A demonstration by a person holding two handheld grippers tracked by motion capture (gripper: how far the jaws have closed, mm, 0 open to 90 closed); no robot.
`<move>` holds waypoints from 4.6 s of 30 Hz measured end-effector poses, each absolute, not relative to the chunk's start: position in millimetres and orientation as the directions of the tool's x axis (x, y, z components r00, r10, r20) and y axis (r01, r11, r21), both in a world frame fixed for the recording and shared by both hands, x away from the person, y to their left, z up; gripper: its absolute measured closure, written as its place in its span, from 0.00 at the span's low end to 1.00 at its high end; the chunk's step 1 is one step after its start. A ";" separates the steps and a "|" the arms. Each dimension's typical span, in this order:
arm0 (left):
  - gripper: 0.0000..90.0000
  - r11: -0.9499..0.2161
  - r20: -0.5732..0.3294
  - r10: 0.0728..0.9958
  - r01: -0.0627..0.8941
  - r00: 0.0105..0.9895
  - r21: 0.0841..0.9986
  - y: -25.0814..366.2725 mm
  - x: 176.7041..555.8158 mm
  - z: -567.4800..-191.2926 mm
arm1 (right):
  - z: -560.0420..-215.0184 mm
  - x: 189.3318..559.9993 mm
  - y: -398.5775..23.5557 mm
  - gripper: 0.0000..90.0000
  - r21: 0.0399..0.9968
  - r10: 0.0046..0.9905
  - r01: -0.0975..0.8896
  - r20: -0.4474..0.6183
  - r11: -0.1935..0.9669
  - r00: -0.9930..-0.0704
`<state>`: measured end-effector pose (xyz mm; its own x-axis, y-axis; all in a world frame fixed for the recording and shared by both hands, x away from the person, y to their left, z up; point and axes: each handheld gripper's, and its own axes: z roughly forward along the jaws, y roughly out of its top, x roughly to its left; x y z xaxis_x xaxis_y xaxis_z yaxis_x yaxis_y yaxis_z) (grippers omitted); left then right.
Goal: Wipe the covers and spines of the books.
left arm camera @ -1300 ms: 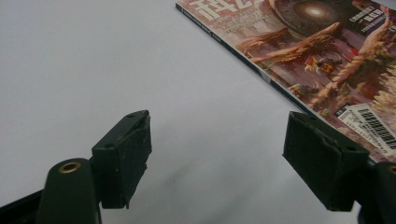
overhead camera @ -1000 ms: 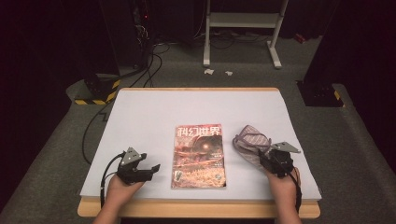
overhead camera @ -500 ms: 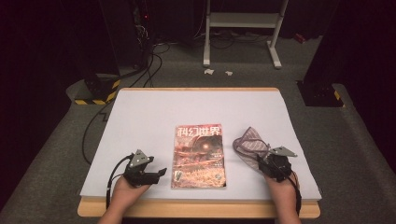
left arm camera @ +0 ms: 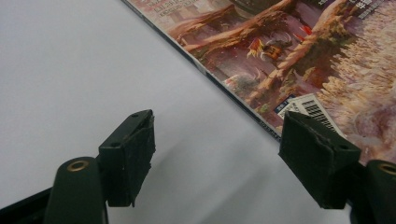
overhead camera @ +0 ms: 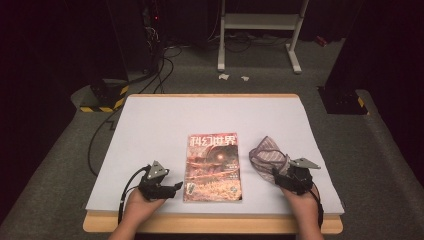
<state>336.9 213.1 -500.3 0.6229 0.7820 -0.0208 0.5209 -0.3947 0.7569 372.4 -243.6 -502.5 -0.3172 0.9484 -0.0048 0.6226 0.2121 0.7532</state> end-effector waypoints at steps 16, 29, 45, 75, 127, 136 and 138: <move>0.30 -0.431 -0.034 0.744 0.519 0.667 0.738 196.4 339.4 -503.3 | -461.2 349.6 -229.6 0.27 0.829 0.933 0.523 0.004 0.198 -0.359; 0.27 -0.434 -0.039 0.737 0.516 0.675 0.738 187.9 338.0 -503.6 | -464.7 338.3 -186.0 0.29 0.829 0.877 0.492 0.001 0.268 -0.480; 0.26 -0.442 -0.070 0.706 0.515 0.705 0.734 174.0 334.3 -505.8 | -494.8 333.2 -133.7 0.41 0.758 0.806 0.551 0.057 0.349 -0.589; 0.24 -0.359 -0.089 0.796 0.584 0.599 0.729 203.5 351.6 -506.2 | -506.5 348.9 -80.1 0.48 0.736 0.770 0.572 0.109 0.363 -0.629; 0.38 -0.130 -0.235 0.808 0.553 0.540 0.823 209.8 339.2 -489.3 | -507.9 339.4 -82.8 0.49 0.744 0.767 0.559 0.100 0.366 -0.634; 0.38 -0.089 -0.267 0.794 0.540 0.545 0.837 209.1 336.5 -486.0 | -507.9 338.6 -82.7 0.49 0.746 0.768 0.556 0.095 0.366 -0.633; 0.38 -0.083 -0.272 0.789 0.534 0.550 0.841 208.9 335.6 -485.4 | -507.9 338.7 -82.8 0.49 0.747 0.768 0.555 0.093 0.366 -0.633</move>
<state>335.6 208.9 -485.4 0.5503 0.7895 -0.2718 0.5340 -0.0826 0.8414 338.7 -82.8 -507.9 -0.6332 0.7684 0.0933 0.5548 0.3665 0.7469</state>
